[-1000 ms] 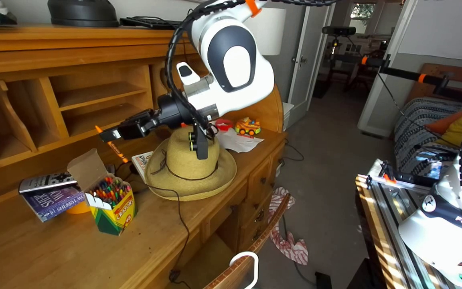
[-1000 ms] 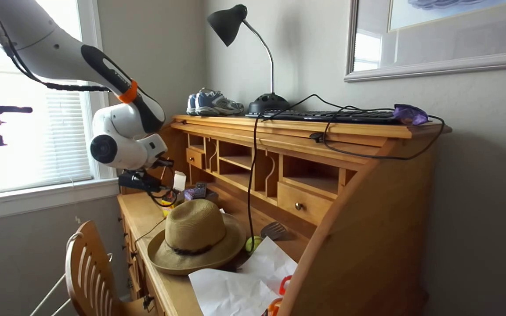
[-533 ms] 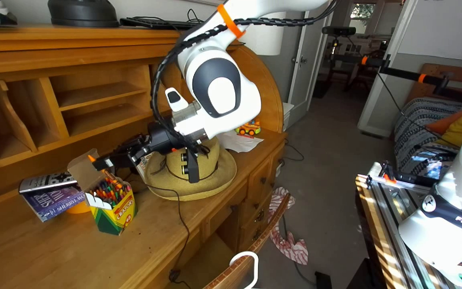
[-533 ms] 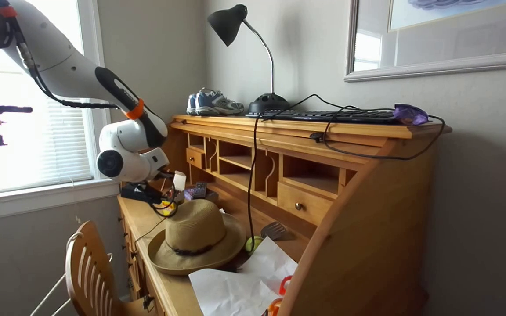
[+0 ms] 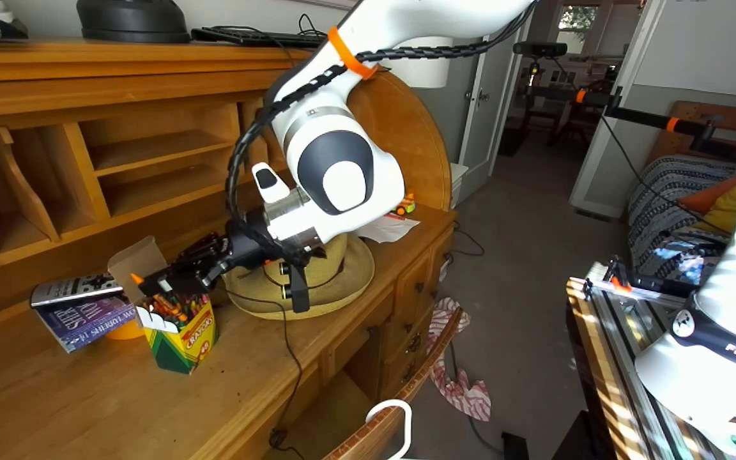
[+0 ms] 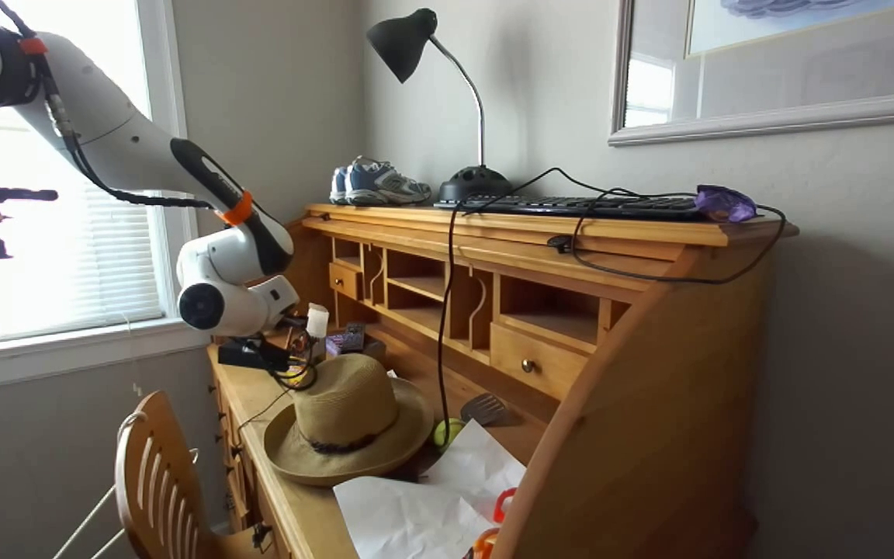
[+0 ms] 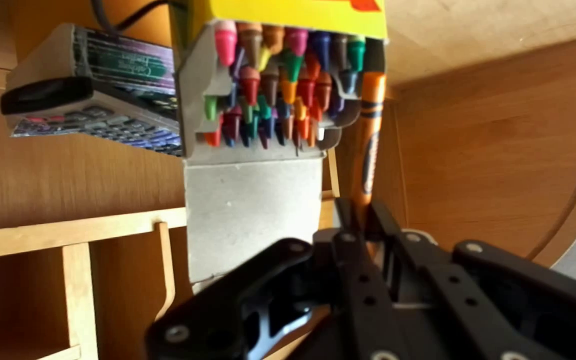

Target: Put the crayon in the crayon box

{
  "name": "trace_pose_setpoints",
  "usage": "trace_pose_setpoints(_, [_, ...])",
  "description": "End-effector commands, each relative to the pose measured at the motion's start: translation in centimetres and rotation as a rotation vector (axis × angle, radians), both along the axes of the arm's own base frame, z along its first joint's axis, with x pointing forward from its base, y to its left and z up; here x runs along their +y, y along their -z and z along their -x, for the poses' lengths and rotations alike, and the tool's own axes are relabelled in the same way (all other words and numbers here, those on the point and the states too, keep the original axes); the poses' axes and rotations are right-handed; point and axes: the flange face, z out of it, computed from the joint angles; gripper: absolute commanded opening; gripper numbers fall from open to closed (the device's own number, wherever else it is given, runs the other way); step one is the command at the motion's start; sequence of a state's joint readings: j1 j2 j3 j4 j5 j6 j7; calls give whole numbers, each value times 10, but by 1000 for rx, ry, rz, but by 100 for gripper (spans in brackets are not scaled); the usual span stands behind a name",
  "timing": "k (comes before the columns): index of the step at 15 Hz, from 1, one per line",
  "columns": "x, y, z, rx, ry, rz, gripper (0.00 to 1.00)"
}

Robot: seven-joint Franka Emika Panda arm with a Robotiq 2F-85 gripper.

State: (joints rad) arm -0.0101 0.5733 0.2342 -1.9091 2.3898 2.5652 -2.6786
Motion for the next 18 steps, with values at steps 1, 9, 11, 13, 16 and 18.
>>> trace_pose_setpoints(1, [-1,-3,-1,-3,-1,-1,10])
trace_pose_setpoints(9, [-16,1,-13,-46,20,-63,3])
trace_pose_setpoints(11, [-18,3,-15,-53,20,-82,3])
trace_pose_setpoints(13, [-18,7,-15,-49,14,-98,3])
trace_pose_setpoints(16, [-15,12,-15,-44,4,-113,3])
trace_pose_setpoints(18, [-14,15,-14,-40,3,-114,3])
